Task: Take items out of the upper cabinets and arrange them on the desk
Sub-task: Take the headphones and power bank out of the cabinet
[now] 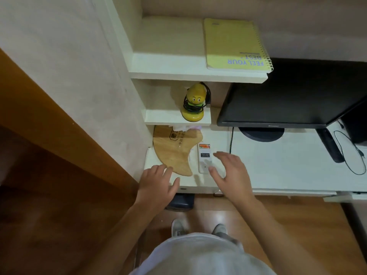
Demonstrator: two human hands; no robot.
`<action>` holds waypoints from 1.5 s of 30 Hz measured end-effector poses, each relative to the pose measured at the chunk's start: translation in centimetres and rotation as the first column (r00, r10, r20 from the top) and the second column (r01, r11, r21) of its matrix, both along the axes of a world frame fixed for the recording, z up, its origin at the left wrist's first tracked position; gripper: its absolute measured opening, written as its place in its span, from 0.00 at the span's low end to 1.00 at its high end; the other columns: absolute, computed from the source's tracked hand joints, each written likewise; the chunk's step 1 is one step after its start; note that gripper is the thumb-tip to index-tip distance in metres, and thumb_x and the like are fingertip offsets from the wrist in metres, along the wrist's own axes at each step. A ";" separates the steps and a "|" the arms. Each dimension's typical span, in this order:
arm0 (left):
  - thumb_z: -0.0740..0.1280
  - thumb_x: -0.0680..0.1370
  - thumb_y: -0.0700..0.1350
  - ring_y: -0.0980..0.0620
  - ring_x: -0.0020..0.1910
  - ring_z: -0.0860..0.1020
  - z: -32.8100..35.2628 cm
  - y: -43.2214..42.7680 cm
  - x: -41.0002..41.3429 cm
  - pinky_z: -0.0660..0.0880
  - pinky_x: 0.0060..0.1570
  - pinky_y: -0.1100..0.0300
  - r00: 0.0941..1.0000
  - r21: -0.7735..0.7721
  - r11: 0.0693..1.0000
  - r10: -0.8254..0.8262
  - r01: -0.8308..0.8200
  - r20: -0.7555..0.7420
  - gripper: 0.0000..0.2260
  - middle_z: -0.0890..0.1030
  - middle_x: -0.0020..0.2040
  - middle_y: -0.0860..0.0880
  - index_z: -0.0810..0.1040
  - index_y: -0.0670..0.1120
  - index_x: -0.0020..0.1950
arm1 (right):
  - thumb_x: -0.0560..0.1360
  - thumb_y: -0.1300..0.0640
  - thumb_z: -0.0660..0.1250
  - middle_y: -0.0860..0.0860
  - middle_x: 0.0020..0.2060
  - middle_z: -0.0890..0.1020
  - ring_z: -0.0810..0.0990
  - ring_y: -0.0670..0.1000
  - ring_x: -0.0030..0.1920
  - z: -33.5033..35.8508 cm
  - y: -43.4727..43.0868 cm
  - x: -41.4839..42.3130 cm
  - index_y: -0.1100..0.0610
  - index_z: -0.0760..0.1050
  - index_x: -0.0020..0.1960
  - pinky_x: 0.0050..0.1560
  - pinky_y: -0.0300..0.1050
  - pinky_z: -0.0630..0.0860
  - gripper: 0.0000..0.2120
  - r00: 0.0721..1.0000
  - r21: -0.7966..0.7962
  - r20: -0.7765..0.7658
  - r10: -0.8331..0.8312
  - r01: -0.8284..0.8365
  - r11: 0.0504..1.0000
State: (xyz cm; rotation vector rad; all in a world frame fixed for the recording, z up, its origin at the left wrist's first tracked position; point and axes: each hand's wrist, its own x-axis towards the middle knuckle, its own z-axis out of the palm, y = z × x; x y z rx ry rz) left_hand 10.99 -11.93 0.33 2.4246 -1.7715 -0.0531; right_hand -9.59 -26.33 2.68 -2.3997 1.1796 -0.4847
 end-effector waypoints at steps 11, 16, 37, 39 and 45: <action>0.55 0.80 0.58 0.46 0.56 0.80 -1.1 -0.1 -9.9 0.74 0.55 0.51 0.966 0.026 0.975 -0.216 0.222 -0.141 0.22 0.83 0.58 0.48 0.81 0.47 0.61 | 0.77 0.48 0.65 0.48 0.65 0.79 0.76 0.50 0.64 -4.6 8.6 -15.5 0.54 0.77 0.67 0.61 0.45 0.76 0.21 0.966 0.011 -0.176 -0.192 0.197 0.980; 0.57 0.79 0.57 0.47 0.54 0.80 -0.2 -2.5 -15.5 0.76 0.54 0.51 0.916 0.016 0.923 -0.380 0.385 -0.128 0.20 0.83 0.56 0.49 0.81 0.47 0.60 | 0.77 0.46 0.66 0.48 0.65 0.79 0.76 0.51 0.63 -5.2 10.8 -19.7 0.55 0.76 0.68 0.60 0.45 0.75 0.22 0.928 0.021 -0.175 -0.330 0.339 0.941; 0.56 0.80 0.56 0.48 0.53 0.81 0.8 -9.3 -37.6 0.77 0.53 0.51 0.681 0.127 0.673 -0.731 0.729 -0.040 0.21 0.83 0.55 0.48 0.82 0.46 0.60 | 0.74 0.42 0.59 0.51 0.58 0.81 0.80 0.56 0.54 -4.2 11.3 -41.8 0.55 0.78 0.62 0.49 0.51 0.77 0.23 0.667 -0.049 -0.310 -0.678 0.701 0.712; 0.56 0.80 0.57 0.47 0.52 0.81 0.6 -11.9 -39.6 0.76 0.52 0.51 0.630 0.126 0.622 -0.776 0.773 -0.029 0.21 0.83 0.54 0.48 0.82 0.46 0.59 | 0.75 0.42 0.59 0.51 0.58 0.82 0.80 0.56 0.54 -4.0 10.1 -43.2 0.55 0.78 0.61 0.49 0.52 0.77 0.23 0.631 -0.063 -0.340 -0.697 0.725 0.686; 0.55 0.80 0.56 0.46 0.51 0.80 -0.3 -19.0 -47.4 0.75 0.51 0.50 0.407 0.111 0.400 -0.912 0.910 -0.049 0.20 0.82 0.53 0.48 0.81 0.46 0.56 | 0.72 0.45 0.66 0.52 0.55 0.83 0.81 0.56 0.53 -2.5 9.1 -48.9 0.56 0.79 0.61 0.48 0.51 0.78 0.22 0.411 -0.121 -0.377 -0.830 0.867 0.484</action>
